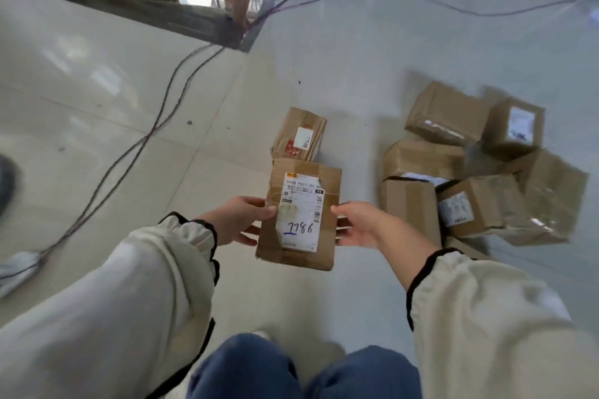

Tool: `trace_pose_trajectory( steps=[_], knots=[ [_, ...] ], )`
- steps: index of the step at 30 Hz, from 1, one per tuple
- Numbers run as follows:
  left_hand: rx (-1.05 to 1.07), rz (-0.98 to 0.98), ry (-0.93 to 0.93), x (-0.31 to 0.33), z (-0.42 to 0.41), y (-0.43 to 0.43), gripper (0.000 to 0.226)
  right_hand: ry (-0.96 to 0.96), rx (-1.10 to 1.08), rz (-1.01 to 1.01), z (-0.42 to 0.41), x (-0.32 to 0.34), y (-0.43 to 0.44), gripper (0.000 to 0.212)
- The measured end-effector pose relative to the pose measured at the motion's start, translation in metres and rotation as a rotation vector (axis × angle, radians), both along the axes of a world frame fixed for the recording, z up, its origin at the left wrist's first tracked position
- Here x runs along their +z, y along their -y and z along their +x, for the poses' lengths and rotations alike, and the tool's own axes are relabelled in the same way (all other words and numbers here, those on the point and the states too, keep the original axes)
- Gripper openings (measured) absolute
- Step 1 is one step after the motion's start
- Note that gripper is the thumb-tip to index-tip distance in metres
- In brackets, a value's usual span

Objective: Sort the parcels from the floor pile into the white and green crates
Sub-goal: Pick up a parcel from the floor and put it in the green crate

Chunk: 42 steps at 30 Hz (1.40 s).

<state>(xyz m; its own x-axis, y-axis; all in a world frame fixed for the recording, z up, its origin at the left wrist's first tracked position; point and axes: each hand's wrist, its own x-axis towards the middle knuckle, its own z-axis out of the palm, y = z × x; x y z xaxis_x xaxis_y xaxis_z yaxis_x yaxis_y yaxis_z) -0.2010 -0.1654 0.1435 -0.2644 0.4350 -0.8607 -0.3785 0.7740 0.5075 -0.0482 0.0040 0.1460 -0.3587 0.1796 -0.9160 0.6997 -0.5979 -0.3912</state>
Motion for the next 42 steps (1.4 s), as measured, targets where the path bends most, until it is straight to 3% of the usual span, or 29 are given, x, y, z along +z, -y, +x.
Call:
trace_pose_trajectory(
  steps=[11, 17, 27, 34, 42],
  knots=[
    [-0.158, 0.034, -0.093, 0.362, 0.031, -0.032, 0.032, -0.009, -0.100, 0.092, 0.043, 0.360, -0.011, 0.026],
    [-0.260, 0.131, -0.188, 0.488, 0.051, -0.046, 0.026, -0.085, -0.150, 0.198, 0.076, 0.485, -0.010, 0.016],
    [-0.376, 0.276, -0.277, 0.579, 0.092, -0.071, 0.027, -0.161, -0.338, 0.318, 0.140, 0.575, -0.009, 0.017],
    [-0.626, 0.412, -0.267, 0.600, 0.153, -0.114, 0.020, -0.087, -0.528, 0.423, 0.223, 0.608, -0.005, 0.014],
    [-1.060, 0.512, -0.144, 0.626, 0.280, -0.166, 0.020, -0.058, -1.042, 0.505, 0.356, 0.641, 0.062, 0.012]
  ],
)
